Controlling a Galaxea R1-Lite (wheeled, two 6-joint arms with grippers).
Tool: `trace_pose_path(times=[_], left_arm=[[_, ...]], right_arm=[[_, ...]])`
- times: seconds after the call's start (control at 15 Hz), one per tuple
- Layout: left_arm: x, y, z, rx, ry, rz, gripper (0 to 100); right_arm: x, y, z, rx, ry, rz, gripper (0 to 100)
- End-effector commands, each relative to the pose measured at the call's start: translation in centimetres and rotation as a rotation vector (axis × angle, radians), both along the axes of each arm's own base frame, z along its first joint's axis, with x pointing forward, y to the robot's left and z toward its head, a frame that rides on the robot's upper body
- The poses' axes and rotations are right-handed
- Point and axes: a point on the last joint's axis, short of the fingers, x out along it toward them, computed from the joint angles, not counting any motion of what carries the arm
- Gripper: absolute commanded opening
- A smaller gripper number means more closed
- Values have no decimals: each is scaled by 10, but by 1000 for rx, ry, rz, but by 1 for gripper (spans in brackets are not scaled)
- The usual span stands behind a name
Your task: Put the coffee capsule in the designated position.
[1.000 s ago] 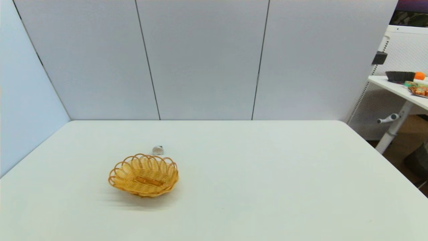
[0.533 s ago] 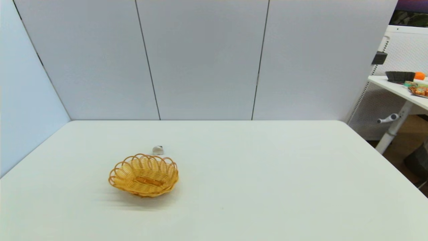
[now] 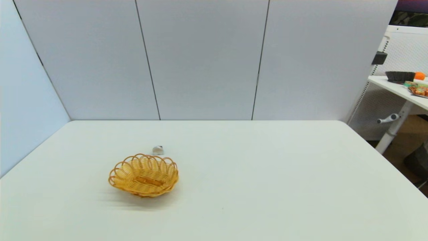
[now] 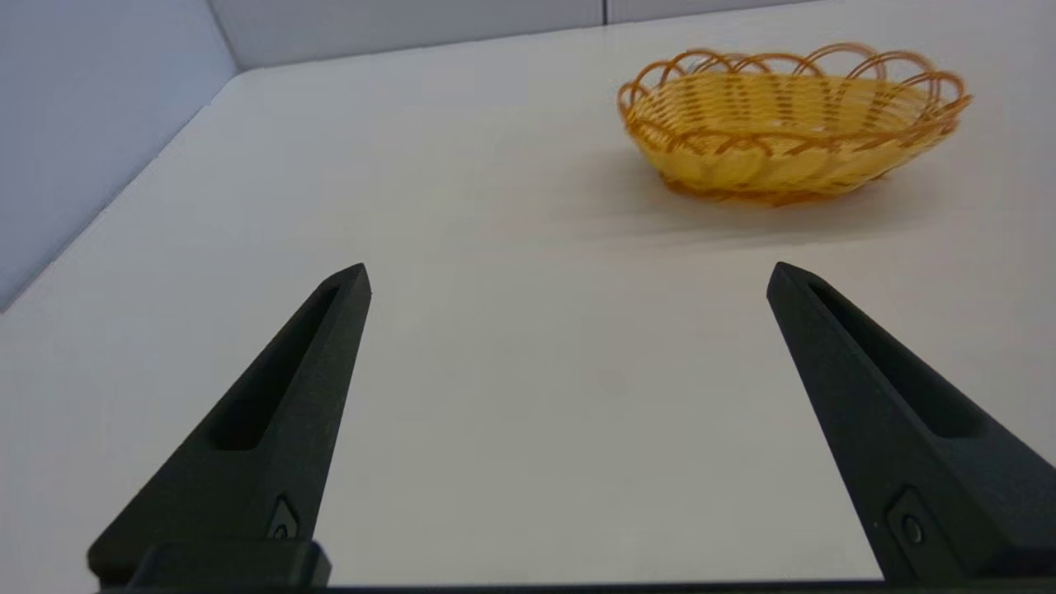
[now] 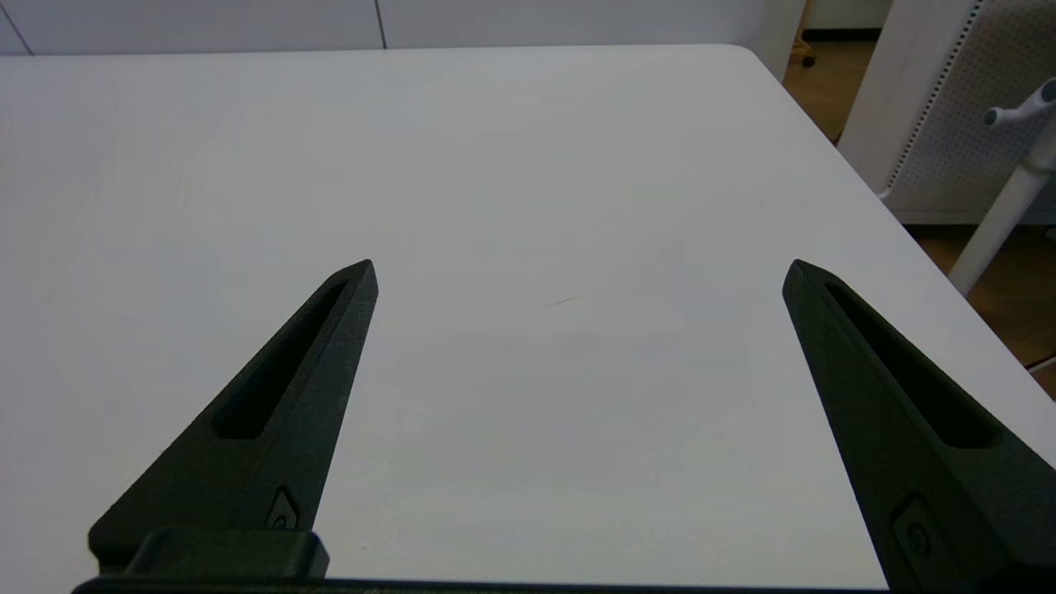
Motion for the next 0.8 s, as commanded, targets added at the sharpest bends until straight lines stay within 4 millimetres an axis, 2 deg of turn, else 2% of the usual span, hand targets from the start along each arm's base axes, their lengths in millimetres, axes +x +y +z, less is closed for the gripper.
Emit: trace_pose_path(times=[0.07, 0.8], left_arm=[[-4, 0, -5, -66, -26, 10, 100], [-4, 1, -5, -87, -24, 19, 100]], right_arm=[[0, 0, 0, 0, -1, 0, 100], [0, 0, 0, 0, -1, 0, 100]])
